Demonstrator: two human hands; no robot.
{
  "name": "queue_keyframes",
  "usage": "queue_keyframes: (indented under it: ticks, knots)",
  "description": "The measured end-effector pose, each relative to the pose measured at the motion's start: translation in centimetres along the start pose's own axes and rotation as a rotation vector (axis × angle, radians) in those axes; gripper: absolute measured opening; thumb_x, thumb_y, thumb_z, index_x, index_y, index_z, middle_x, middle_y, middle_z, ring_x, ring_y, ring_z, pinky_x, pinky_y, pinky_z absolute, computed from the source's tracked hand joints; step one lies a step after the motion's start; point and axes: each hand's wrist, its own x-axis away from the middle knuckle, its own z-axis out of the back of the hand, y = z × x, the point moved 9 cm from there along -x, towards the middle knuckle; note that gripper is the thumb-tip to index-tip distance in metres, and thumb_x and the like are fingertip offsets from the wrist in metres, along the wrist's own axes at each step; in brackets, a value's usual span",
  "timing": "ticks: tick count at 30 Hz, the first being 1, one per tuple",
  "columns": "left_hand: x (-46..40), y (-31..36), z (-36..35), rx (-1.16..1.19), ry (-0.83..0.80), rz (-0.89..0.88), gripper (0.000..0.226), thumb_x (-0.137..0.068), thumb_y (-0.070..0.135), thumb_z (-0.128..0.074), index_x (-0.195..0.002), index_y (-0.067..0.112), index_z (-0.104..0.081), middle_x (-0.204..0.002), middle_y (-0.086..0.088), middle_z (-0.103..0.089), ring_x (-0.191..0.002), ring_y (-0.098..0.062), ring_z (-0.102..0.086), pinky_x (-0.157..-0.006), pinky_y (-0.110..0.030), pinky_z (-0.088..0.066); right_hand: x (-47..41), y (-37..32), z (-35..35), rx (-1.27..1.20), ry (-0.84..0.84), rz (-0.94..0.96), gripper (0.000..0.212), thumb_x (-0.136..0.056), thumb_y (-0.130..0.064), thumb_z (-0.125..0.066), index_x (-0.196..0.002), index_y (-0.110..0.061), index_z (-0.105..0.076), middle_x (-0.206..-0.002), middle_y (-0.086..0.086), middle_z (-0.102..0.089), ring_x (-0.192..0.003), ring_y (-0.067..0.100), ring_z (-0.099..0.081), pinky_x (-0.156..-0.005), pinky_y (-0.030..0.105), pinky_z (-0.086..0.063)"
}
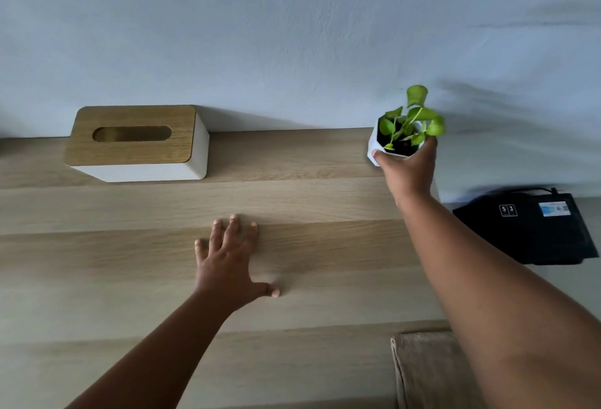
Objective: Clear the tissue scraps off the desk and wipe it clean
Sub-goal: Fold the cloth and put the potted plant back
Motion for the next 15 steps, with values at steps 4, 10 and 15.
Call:
queue_keyframes:
  ticks: [4,10,15]
  knots:
    - [0.1,-0.2,-0.3,0.002,0.020,-0.018,0.151,-0.040,0.111,-0.037,-0.160,0.036,0.015,-0.169,-0.004,0.026,-0.155,-0.035,0.023,-0.123,-0.069,-0.004,2.5,-1.8,-1.6,-0.013,-0.056,0.091,0.080,-0.059,-0.033,-0.090,-0.126,-0.038,-0.048,-0.125,-0.013,-0.061,-0.108,-0.012,-0.058,-0.086,-0.001,-0.039]
    - [0.5,-0.4,-0.5,0.013,0.078,-0.072,0.146,-0.045,0.112,-0.028,-0.160,0.035,0.017,-0.169,-0.006,0.028,-0.155,-0.035,0.026,-0.122,-0.070,-0.002,6.0,-3.8,-4.4,0.008,-0.128,0.148,0.078,-0.062,-0.030,-0.092,-0.127,-0.033,-0.048,-0.123,-0.012,-0.060,-0.105,-0.015,-0.056,-0.085,-0.003,-0.037]
    - [1.0,-0.7,-1.0,0.020,0.134,-0.132,0.135,-0.058,0.110,-0.028,-0.164,0.032,0.001,-0.172,-0.009,0.013,-0.157,-0.035,0.020,-0.122,-0.070,0.001,8.0,-5.7,-6.9,0.053,-0.168,0.178,0.079,-0.062,-0.031,-0.093,-0.122,-0.045,-0.043,-0.122,-0.014,-0.059,-0.105,-0.018,-0.054,-0.084,-0.003,-0.036]
